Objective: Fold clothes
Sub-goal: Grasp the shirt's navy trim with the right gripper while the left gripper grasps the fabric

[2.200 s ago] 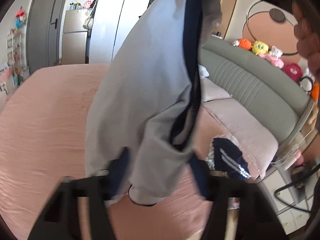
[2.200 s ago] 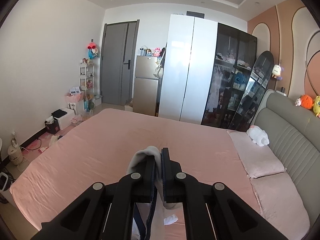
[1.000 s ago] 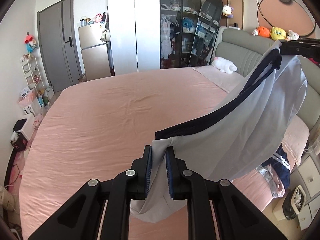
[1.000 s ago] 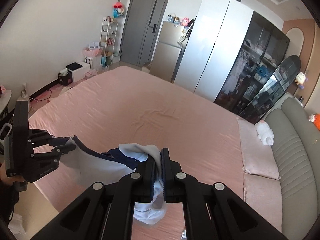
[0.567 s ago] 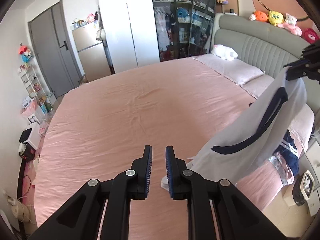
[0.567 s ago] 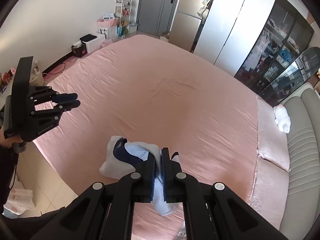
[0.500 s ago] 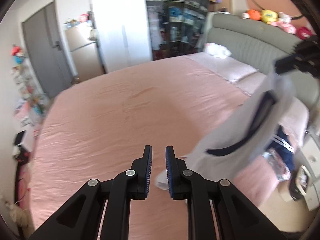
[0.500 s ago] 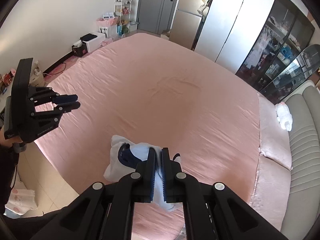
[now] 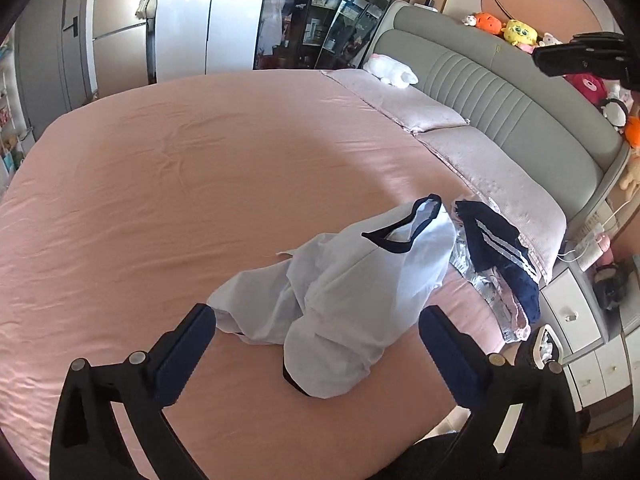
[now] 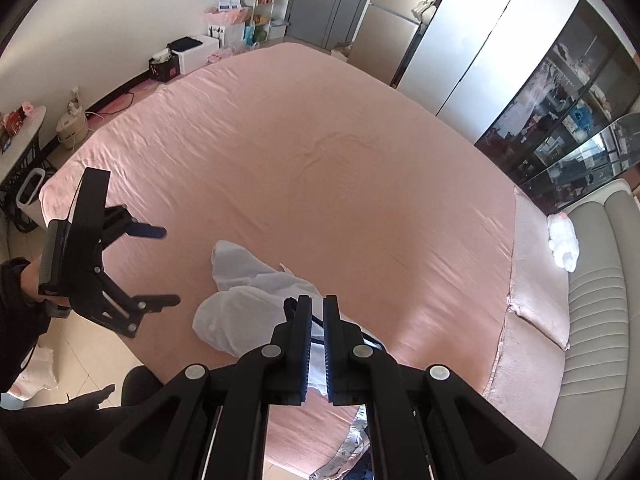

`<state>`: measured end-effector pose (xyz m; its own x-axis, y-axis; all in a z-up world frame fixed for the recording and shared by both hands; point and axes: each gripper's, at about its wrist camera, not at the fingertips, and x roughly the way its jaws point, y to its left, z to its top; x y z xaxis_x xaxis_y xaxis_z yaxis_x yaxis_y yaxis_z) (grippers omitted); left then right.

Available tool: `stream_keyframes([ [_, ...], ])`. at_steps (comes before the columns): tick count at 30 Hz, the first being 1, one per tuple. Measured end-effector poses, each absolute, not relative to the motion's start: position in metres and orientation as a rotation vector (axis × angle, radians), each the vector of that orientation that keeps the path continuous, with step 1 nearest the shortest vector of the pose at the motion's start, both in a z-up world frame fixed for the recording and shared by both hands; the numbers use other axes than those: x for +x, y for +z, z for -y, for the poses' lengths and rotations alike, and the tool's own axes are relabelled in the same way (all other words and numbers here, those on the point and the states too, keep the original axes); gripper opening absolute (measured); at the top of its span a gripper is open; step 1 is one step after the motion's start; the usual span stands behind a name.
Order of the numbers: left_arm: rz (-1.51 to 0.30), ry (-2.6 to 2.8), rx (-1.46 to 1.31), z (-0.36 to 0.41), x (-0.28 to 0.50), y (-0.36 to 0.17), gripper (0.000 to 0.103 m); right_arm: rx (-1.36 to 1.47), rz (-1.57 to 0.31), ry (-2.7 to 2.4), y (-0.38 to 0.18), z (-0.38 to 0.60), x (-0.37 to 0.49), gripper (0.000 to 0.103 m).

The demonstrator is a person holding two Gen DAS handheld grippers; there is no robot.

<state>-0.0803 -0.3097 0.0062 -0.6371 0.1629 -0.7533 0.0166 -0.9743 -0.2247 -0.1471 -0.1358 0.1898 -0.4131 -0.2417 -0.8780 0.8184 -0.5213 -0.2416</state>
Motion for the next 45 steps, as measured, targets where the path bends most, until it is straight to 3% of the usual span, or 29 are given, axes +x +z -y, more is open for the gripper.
stream_keyframes([
  [5, 0.362, 2.724, -1.278, 0.313, -0.094, 0.008, 0.103, 1.107, -0.957, -1.932, 0.16, 0.122, -0.155, 0.008],
  [7, 0.278, 2.69, -1.303, 0.308, -0.103, 0.005, 0.103, 1.098, -0.991, -1.886, 0.146, 0.114, -0.157, 0.028],
  [8, 0.223, 2.657, -1.311, 0.303, -0.108, 0.003, 0.103, 1.087, -1.018, -1.868, 0.137, 0.11, -0.159, 0.052],
  [9, 0.155, 2.62, -1.322, 0.298, -0.114, 0.001, 0.103, 1.071, -1.051, -1.855, 0.127, 0.105, -0.16, 0.069],
  [14, -0.212, 2.456, -1.415, 0.264, -0.147, -0.023, 0.103, 1.084, -1.175, -1.788, 0.067, 0.085, -0.186, 0.069],
  [19, -0.353, 2.345, -1.518, 0.24, -0.181, -0.052, 0.103, 1.184, -1.265, -1.708, 0.003, 0.069, -0.216, 0.069],
  [31, -0.245, 2.188, -1.678, 0.228, -0.235, -0.088, 0.103, 1.256, -1.252, -1.611, -0.065, 0.055, -0.259, 0.069],
  [41, -0.198, 2.148, -1.571, 0.223, -0.256, -0.084, 0.103, 1.278, -1.244, -1.59, -0.093, 0.06, -0.282, 0.069],
  [43, -0.186, 2.133, -1.558, 0.22, -0.255, -0.087, 0.101, 1.283, -1.251, -1.576, -0.101, 0.059, -0.283, 0.069],
  [45, -0.19, 2.108, -1.55, 0.215, -0.253, -0.091, 0.091, 1.294, -1.262, -1.551, -0.111, 0.058, -0.282, 0.069],
])
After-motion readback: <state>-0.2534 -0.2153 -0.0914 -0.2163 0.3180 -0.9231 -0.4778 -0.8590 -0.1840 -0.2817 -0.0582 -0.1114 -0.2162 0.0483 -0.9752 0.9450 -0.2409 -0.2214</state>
